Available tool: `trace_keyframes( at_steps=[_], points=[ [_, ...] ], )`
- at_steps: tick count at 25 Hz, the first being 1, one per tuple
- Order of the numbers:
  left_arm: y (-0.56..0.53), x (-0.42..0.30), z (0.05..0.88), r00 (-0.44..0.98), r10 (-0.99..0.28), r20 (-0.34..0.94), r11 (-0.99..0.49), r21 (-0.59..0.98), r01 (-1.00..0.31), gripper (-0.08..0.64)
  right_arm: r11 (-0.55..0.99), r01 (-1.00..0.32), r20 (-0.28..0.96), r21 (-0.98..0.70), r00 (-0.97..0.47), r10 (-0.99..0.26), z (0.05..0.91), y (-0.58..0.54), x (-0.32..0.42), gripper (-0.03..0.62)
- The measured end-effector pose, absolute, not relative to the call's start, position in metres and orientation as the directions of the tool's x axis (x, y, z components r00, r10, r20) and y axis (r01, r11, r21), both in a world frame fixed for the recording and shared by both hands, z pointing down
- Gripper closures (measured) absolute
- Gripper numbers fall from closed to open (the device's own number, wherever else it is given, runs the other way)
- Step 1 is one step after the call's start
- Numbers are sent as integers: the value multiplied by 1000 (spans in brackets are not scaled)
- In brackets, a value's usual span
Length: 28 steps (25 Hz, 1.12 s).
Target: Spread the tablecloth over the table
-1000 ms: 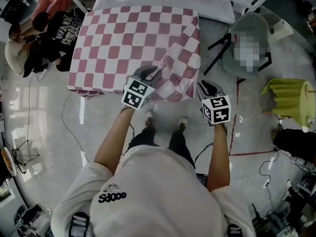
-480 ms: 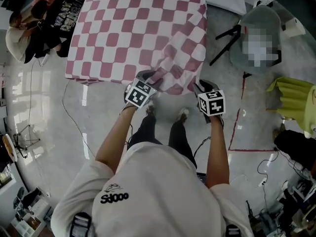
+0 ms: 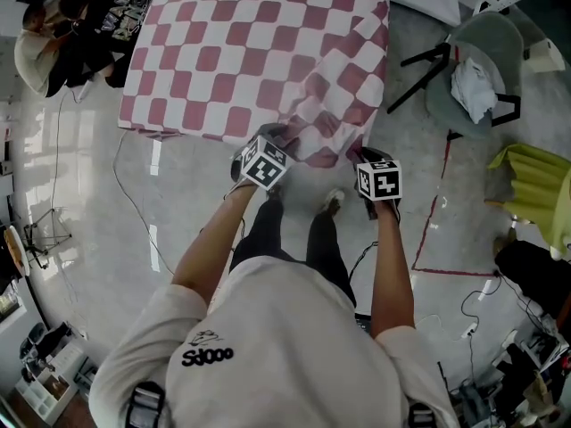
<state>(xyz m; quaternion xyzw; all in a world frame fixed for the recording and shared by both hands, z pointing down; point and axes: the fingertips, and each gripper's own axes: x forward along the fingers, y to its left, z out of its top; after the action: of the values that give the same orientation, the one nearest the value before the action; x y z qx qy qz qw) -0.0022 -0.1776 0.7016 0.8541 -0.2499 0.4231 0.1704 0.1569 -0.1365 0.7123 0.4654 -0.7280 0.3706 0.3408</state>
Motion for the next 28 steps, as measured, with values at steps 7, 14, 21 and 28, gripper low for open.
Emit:
trace_keyframes(
  at_steps=[7,14,21,28],
  points=[
    [-175,1,704,504,-275,819,-803,93,-589,505,291,-935,834,-203,-321,-449,714,-138,159,569],
    [-171,3,690,557,-260,789,-743,205,-637,522,298,-930,811,-214,-339,-476,699,-136,161,569],
    [-154,26,669,649,-225,727,-706,337,-623,522,279,-940,794,-196,-320,-517,679,-131,189,569],
    [-117,76,670,688,-136,713,-755,375,-538,522,213,-967,794,-139,-237,-560,669,-118,243,569]
  ],
)
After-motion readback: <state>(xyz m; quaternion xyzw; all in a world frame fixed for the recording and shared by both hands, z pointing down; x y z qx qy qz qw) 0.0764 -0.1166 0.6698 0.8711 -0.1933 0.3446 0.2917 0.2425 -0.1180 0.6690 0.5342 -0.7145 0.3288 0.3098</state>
